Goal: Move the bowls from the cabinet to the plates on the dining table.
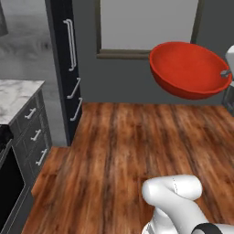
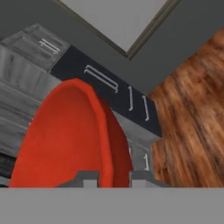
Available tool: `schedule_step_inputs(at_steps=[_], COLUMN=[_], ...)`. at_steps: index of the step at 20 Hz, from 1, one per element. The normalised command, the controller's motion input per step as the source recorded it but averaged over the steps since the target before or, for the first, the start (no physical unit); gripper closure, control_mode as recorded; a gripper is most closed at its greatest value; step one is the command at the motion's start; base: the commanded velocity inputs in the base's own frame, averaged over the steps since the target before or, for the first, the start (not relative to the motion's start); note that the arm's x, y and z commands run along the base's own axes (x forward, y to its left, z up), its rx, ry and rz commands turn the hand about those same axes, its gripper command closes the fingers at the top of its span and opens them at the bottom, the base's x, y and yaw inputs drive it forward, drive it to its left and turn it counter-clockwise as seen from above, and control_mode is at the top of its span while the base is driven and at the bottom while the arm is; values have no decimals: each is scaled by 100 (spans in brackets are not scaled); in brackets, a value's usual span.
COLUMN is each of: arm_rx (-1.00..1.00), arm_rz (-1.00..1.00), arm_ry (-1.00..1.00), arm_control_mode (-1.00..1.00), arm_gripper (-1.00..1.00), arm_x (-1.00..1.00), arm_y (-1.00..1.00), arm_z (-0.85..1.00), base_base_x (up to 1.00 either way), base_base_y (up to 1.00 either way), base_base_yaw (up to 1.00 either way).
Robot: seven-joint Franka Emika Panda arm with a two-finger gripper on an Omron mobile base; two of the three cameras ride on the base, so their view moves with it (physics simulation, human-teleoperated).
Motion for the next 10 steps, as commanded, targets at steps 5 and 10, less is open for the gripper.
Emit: schedule_step_inputs(at_steps=[5, 10], arm_rx=[0, 0], arm_rz=[0, 0], arm_ry=[0, 0], arm_control_mode=[100, 100], arm_gripper=[100, 100], arm_x=[0, 0], arm_y=[0, 0], arm_z=[0, 0], base_base_x=[0, 0], base_base_y=[3, 3], base_base_yaw=[-25, -25])
